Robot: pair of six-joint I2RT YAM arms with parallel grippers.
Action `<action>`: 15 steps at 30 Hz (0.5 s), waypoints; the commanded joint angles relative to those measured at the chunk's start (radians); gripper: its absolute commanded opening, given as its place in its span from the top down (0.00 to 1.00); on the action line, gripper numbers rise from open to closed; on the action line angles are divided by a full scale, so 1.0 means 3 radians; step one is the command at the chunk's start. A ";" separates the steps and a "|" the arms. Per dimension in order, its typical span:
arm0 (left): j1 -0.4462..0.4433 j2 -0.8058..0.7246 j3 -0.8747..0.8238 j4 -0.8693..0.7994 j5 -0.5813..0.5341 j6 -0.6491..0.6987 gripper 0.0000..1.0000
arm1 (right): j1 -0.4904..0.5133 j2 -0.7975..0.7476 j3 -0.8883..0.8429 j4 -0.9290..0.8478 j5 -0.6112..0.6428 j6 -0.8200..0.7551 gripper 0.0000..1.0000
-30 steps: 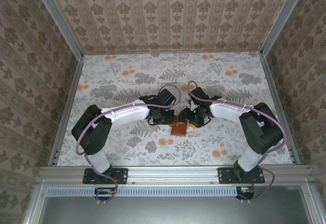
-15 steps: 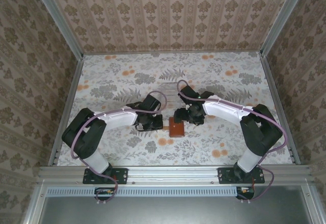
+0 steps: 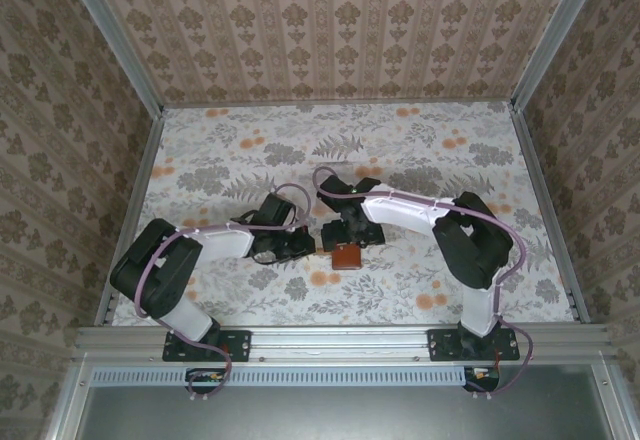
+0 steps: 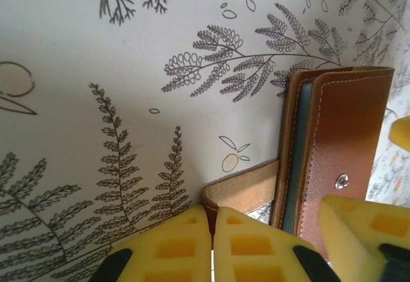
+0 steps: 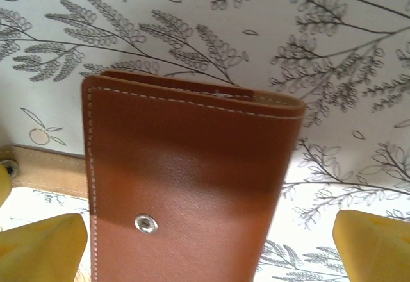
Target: Take the credit cards out of the card holder
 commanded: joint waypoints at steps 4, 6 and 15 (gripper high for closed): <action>0.0008 0.0032 -0.0166 0.0032 0.0068 -0.0082 0.93 | 0.0031 0.0166 0.0141 -0.0205 0.0126 0.0104 0.00; 0.0016 0.0034 -0.0183 0.0034 0.0067 -0.0077 0.92 | 0.0033 0.0183 0.0140 -0.0207 0.0141 0.0112 0.00; 0.0044 -0.0005 -0.0202 -0.0016 0.0055 -0.0041 0.93 | 0.0032 0.0172 0.0153 -0.0259 0.0208 0.0142 0.00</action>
